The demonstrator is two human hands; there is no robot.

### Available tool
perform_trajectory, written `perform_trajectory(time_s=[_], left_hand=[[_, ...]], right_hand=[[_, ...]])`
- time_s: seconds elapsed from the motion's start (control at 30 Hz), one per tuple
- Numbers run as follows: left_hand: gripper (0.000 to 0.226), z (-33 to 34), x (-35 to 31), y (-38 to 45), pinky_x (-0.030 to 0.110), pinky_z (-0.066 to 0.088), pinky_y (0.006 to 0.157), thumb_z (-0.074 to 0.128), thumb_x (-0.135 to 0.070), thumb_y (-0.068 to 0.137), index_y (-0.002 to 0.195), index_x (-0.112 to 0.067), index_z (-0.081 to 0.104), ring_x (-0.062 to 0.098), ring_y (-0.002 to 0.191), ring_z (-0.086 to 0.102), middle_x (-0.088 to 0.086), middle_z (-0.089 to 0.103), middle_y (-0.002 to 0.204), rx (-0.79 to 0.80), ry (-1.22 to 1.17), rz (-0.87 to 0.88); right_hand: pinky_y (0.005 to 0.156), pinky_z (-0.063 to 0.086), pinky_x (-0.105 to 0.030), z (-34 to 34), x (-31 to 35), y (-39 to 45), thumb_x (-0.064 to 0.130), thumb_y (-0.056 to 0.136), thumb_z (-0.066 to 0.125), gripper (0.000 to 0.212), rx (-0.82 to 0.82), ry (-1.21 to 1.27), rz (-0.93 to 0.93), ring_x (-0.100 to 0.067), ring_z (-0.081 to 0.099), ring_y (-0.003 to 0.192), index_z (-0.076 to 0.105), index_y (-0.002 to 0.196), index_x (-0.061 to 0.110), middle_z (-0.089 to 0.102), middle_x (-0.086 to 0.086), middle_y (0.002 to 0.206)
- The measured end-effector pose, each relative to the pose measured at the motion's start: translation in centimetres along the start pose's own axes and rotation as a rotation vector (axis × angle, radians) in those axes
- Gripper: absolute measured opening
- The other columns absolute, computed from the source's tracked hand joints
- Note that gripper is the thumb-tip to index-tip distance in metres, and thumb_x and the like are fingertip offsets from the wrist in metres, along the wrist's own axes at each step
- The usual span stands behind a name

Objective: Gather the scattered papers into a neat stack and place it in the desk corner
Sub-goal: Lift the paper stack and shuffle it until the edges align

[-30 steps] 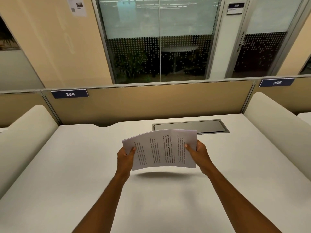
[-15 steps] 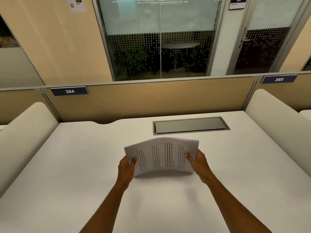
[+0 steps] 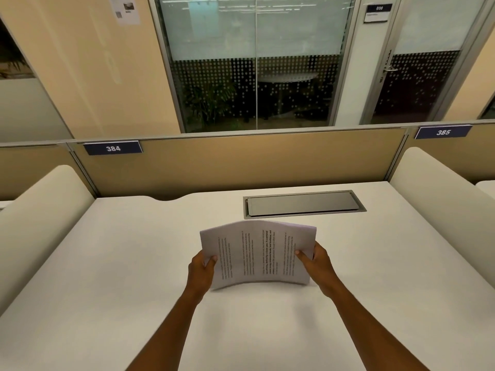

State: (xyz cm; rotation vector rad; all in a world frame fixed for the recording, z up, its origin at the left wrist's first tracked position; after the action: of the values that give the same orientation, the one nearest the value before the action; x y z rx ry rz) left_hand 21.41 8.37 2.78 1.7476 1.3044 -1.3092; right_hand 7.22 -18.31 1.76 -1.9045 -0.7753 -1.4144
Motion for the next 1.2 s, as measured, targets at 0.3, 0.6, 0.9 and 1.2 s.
perform_trajectory(time_s=[0.3, 0.6, 0.9, 1.2], left_hand=[[0.028, -3.1, -6.2, 3.4, 0.049, 0.059, 0.083, 0.049, -0.027, 0.097, 0.117, -0.01, 0.057, 0.031, 0.093, 0.07, 0.013, 0.069, 0.108, 0.177, 0.223, 0.158], [0.029, -4.2, -13.6, 6.6, 0.045, 0.054, 0.091, 0.042, -0.01, 0.098, 0.121, -0.009, 0.06, 0.03, 0.108, 0.063, 0.012, 0.064, 0.121, 0.317, 0.627, 0.337], [0.024, -1.1, -18.0, 6.9, 0.047, 0.052, 0.094, 0.047, -0.007, 0.095, 0.113, -0.003, 0.062, 0.031, 0.109, 0.061, 0.014, 0.065, 0.119, 0.487, 0.784, 0.428], [0.014, -0.6, -17.6, 7.9, 0.04, 0.055, 0.08, 0.058, -0.025, 0.094, 0.102, -0.014, 0.061, 0.029, 0.097, 0.065, 0.008, 0.067, 0.106, 0.342, 0.659, 0.449]], right_hand=[[0.074, 0.061, -0.035, -2.1, 2.6, 1.2, 0.012, 0.087, 0.07, 0.024, 0.143, 0.117, 0.006, -0.023, 0.072, 0.096, 0.063, 0.108, 0.021, 0.073, -0.004, 0.106], [0.069, 0.059, -0.029, -4.9, 3.2, 1.3, 0.002, 0.083, 0.071, 0.012, 0.175, 0.109, 0.047, -0.029, 0.066, 0.093, 0.064, 0.092, 0.001, 0.069, -0.016, 0.094], [0.081, 0.058, -0.029, -2.3, 2.8, 0.0, 0.029, 0.093, 0.062, 0.033, 0.345, -0.264, -0.096, -0.019, 0.068, 0.1, 0.058, 0.124, 0.018, 0.068, -0.002, 0.115], [0.079, 0.057, -0.025, -3.0, 3.1, -0.5, 0.031, 0.096, 0.057, 0.026, 0.29, -0.195, -0.13, -0.015, 0.068, 0.098, 0.057, 0.121, 0.027, 0.067, 0.005, 0.116]])
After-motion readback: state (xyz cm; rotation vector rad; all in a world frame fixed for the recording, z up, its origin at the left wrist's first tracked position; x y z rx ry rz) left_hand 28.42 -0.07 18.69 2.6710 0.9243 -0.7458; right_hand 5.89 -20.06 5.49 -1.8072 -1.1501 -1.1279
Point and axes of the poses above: each hand's wrist, its own y-axis towards the middle knuckle, its own z-axis out of the palm, x = y × z, the point moved 2 cm from there along y, towards the middle knuckle
